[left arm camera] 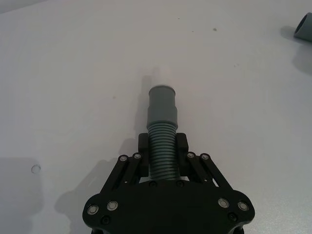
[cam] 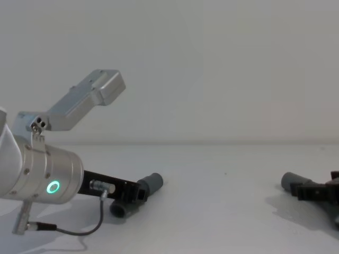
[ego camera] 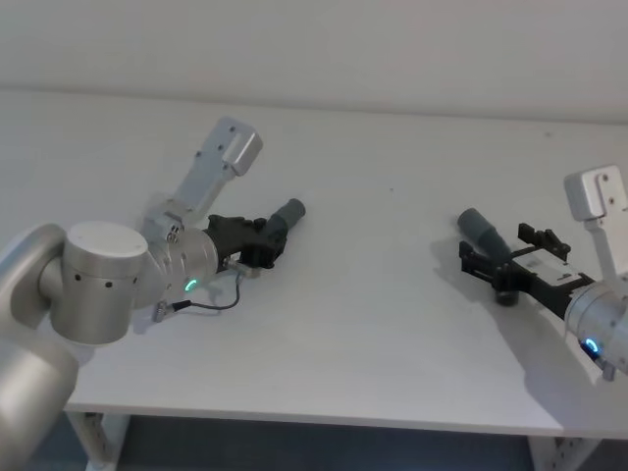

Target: Use both hands to pick up one end of the pipe from the table, align the ends, and insert them.

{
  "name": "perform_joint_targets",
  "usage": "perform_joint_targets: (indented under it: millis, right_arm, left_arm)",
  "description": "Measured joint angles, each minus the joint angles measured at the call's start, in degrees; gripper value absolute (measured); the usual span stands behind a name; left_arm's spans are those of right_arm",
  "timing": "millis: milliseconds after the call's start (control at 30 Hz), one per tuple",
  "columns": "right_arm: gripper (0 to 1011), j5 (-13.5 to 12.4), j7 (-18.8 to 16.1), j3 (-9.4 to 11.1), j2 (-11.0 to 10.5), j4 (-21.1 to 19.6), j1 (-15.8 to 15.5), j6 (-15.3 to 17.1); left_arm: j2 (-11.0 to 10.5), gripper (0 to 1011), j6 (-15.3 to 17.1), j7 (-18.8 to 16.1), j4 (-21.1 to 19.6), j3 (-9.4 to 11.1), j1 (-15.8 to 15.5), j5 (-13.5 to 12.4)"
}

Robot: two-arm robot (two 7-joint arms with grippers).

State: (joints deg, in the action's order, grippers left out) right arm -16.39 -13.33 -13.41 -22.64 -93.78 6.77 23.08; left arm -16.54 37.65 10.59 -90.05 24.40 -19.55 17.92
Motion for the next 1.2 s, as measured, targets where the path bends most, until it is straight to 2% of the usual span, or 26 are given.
perform_joint_targets:
  millis: [667, 1200]
  right_arm:
    - [1001, -0.15, 0.5, 1.24, 2.01, 1.32, 1.39, 4.06]
    - [1001, -0.32, -0.21, 1.91, 1.93, 0.52, 1.34, 6.16]
  left_arm:
    - [0.0, 317, 0.0, 0.0, 0.0, 0.0, 0.0, 0.0]
    - [0.0, 317, 0.0, 0.0, 0.0, 0.0, 0.0, 0.0]
